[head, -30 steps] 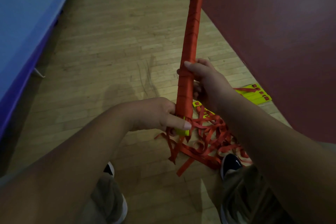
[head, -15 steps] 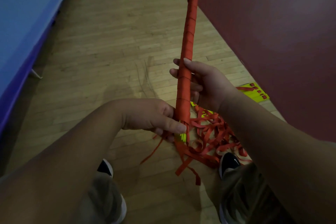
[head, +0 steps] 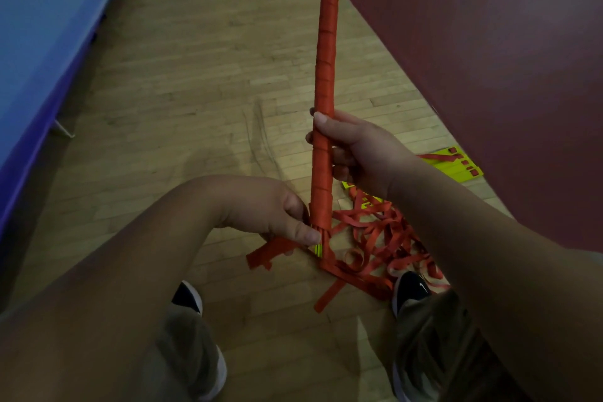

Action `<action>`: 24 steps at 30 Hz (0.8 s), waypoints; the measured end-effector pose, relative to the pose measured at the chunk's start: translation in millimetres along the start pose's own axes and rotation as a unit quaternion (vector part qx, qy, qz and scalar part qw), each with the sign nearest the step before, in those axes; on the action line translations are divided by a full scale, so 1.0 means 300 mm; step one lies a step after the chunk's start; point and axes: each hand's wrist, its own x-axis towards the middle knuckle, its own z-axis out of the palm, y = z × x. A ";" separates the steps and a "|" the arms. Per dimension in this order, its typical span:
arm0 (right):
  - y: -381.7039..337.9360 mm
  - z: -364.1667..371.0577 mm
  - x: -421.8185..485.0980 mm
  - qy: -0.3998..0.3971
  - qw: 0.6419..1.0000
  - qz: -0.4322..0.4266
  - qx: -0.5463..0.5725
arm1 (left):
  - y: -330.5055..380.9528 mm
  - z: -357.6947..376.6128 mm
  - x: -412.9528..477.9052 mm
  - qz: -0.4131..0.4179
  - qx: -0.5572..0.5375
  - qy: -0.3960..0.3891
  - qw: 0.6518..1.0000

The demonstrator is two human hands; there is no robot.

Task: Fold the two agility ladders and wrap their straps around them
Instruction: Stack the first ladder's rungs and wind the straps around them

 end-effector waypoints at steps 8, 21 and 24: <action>-0.003 0.003 -0.009 0.047 0.999 -0.016 -0.014 | -0.014 0.002 0.014 0.001 -0.036 -0.004 0.999; 0.015 0.004 0.002 0.097 0.993 -0.037 -0.054 | -0.032 0.007 0.039 -0.019 0.040 0.006 0.999; 0.021 0.010 0.010 0.117 0.990 -0.043 -0.063 | -0.026 0.010 0.040 -0.025 0.059 0.009 0.998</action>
